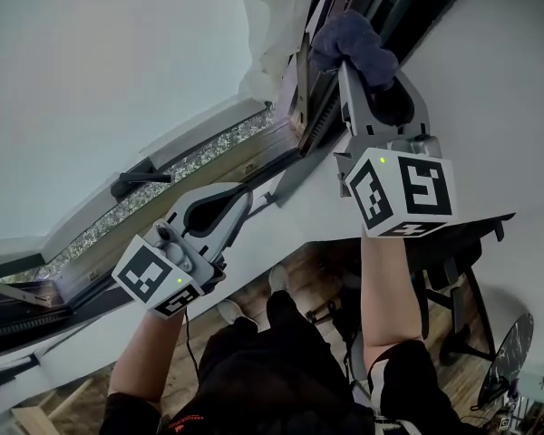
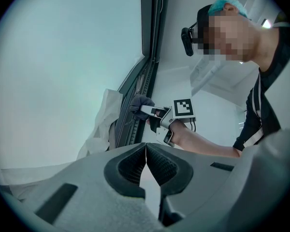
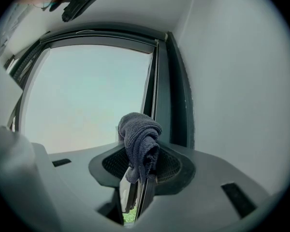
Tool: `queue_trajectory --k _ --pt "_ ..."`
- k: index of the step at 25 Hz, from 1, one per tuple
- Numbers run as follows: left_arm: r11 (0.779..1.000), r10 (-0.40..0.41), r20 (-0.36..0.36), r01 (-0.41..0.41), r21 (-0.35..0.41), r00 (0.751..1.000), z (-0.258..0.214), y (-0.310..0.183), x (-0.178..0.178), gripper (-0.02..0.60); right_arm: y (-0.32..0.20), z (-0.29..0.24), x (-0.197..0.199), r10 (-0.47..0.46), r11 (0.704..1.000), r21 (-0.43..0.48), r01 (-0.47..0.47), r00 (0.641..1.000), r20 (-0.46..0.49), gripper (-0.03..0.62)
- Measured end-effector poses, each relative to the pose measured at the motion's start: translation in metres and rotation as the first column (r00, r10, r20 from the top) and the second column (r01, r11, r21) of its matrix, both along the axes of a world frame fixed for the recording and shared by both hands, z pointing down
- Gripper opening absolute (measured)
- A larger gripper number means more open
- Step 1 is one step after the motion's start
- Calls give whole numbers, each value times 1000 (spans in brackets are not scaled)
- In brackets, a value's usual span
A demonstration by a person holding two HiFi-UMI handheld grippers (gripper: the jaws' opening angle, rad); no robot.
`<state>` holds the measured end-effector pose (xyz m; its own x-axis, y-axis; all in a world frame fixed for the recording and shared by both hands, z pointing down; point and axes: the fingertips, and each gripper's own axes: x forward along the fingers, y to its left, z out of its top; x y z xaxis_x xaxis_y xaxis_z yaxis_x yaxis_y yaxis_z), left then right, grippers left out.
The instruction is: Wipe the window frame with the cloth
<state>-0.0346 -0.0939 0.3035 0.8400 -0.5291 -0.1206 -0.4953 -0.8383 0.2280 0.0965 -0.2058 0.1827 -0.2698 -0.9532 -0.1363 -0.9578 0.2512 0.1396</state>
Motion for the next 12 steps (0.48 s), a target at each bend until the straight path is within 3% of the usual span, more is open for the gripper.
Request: queue_trajectory --k 12 --pt "997 -4 25 6 -83 1000 41 -2 6 20 -4 71 3 -7 996 -90 10 1000 29 129"
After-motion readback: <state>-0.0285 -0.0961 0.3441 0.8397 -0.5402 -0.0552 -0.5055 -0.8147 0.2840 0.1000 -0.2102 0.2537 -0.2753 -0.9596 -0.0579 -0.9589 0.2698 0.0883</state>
